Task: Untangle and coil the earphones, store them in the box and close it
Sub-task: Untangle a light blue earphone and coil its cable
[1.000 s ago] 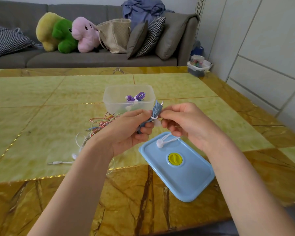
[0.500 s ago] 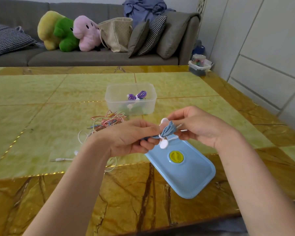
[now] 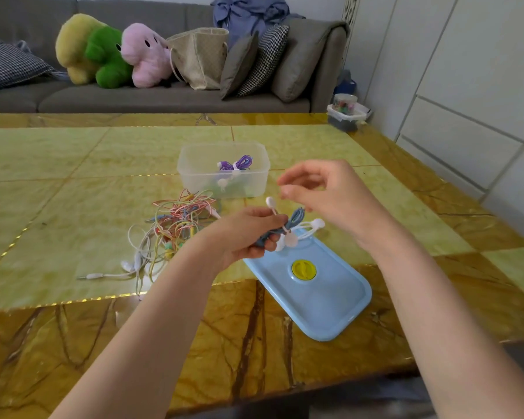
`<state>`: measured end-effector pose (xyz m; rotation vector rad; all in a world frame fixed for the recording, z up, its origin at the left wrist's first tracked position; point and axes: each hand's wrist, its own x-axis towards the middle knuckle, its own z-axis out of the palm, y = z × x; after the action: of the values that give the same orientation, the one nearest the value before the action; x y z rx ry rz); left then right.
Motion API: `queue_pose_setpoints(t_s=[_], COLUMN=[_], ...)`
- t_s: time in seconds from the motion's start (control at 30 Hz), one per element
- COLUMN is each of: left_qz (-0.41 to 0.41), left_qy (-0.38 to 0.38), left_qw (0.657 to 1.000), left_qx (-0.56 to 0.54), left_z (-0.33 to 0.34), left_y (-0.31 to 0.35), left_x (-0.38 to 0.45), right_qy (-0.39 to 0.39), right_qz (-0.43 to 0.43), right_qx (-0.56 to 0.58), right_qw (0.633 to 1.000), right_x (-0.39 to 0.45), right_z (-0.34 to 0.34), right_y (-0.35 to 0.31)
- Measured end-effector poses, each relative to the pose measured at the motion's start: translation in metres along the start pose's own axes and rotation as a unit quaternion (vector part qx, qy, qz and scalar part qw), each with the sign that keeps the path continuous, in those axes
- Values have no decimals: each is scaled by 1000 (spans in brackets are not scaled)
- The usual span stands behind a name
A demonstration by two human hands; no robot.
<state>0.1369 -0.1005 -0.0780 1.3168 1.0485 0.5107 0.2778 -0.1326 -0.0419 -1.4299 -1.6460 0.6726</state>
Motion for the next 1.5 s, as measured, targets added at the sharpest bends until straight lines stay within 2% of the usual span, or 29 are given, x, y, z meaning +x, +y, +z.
queue_pose_setpoints(t_s=[0.13, 0.23, 0.33, 0.47, 0.57, 0.87, 1.0, 1.17, 1.27, 1.37, 1.5], left_qz=[6, -1, -27, -52, -57, -54, -44, 22, 75, 81, 82], left_qy=[40, 22, -2, -31, -43, -41, -37, 27, 62, 34, -2], left_qw=[996, 992, 983, 969, 973, 983, 996, 997, 995, 996, 997], left_qx=[-82, -127, -182, -241, -220, -173, -74, -71, -9, 9, -16], left_z=[1, -2, -3, -3, -4, -1, 0, 6, 7, 3, 3], left_y=[1, 1, 0, 3, 4, 4, 5, 12, 14, 14, 13], left_x=[1, 1, 1, 1, 0, 0, -4, -7, -7, -9, -11], right_qy=[-42, -63, -67, -10, 7, 20, 9, 59, 50, 14, 15], right_qz=[-74, -114, -149, -205, -231, -209, -166, -51, 37, 104, 158], right_qx=[-99, -201, -236, -222, -220, -188, -153, 26, 141, 218, 248], right_qw=[991, 971, 958, 953, 948, 960, 974, 997, 988, 970, 956], right_x=[-6, -8, -10, -10, -10, -7, -8, -9, -9, -11, -9], right_z=[1, 3, 7, 10, 10, 18, 17, 21, 16, 10, 10], right_y=[-3, 9, 17, 23, 26, 27, 27, 20, 15, 13, 14])
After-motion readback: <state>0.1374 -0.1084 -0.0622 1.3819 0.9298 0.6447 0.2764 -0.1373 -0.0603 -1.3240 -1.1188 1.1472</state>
